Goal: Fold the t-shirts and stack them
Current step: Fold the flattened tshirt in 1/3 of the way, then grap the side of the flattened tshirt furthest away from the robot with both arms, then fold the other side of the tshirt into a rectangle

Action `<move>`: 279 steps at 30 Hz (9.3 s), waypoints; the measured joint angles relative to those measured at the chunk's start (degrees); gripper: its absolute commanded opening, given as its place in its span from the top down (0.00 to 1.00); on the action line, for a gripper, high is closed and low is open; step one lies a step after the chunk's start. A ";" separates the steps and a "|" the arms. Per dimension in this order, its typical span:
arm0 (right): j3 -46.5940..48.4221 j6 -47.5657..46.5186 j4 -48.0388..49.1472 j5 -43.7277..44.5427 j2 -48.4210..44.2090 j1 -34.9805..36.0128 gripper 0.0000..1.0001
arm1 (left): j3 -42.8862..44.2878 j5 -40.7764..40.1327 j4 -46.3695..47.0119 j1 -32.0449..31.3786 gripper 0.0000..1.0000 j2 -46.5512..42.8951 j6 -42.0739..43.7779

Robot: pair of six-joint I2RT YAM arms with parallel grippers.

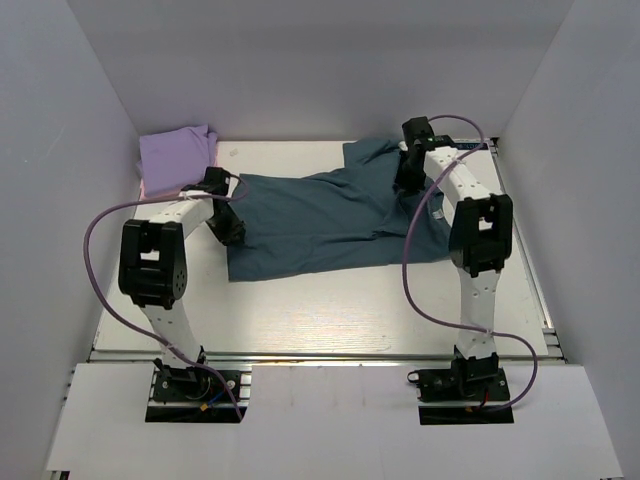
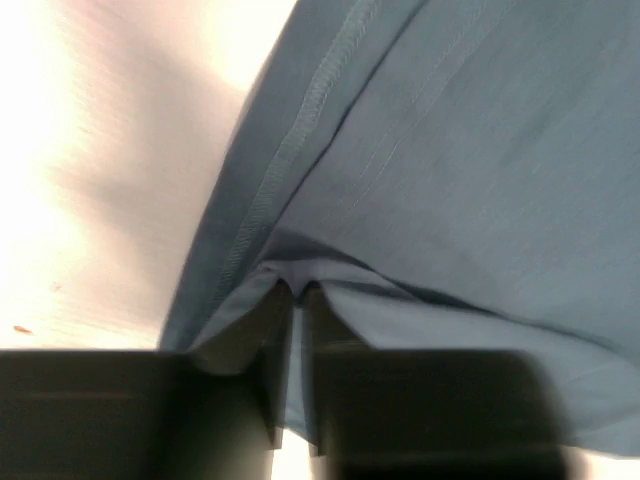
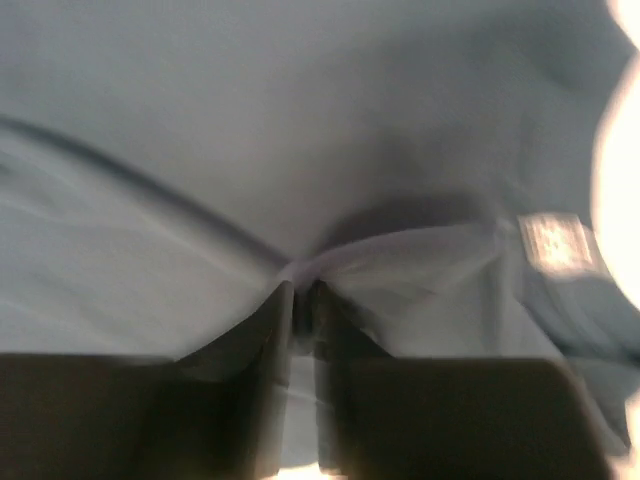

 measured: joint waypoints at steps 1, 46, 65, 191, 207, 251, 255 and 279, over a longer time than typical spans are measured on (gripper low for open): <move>1.03 -0.11 1.05 -1.66 1.38 -0.04 0.35 | 0.63 -0.72 -0.59 0.04 0.26 0.26 -0.26; -25.05 1.99 40.15 -32.57 -4.83 0.28 0.10 | -1.79 6.45 1.14 1.75 0.00 -5.57 9.16; -35.71 -0.66 34.07 -8.76 -22.08 2.32 0.10 | -2.56 9.81 4.55 -2.27 0.00 -6.69 11.26; 13.11 -17.27 19.74 -4.15 18.95 -3.91 1.00 | 10.93 -12.22 14.40 -4.00 1.00 10.25 16.00; 9.70 -16.57 35.21 13.18 6.19 -5.57 1.00 | 12.81 -14.27 15.74 -3.78 1.00 7.08 17.73; -52.74 -16.26 49.55 4.63 -40.17 -9.40 1.00 | -7.96 -7.04 20.59 -3.28 1.00 -7.80 15.13; -61.20 -14.14 50.03 3.43 -47.30 -9.31 1.00 | -7.72 -7.74 20.35 -3.28 1.00 -7.80 14.71; -63.73 -12.94 46.58 0.48 -55.80 -9.27 1.00 | 13.29 -14.27 15.98 -2.86 1.00 5.22 13.57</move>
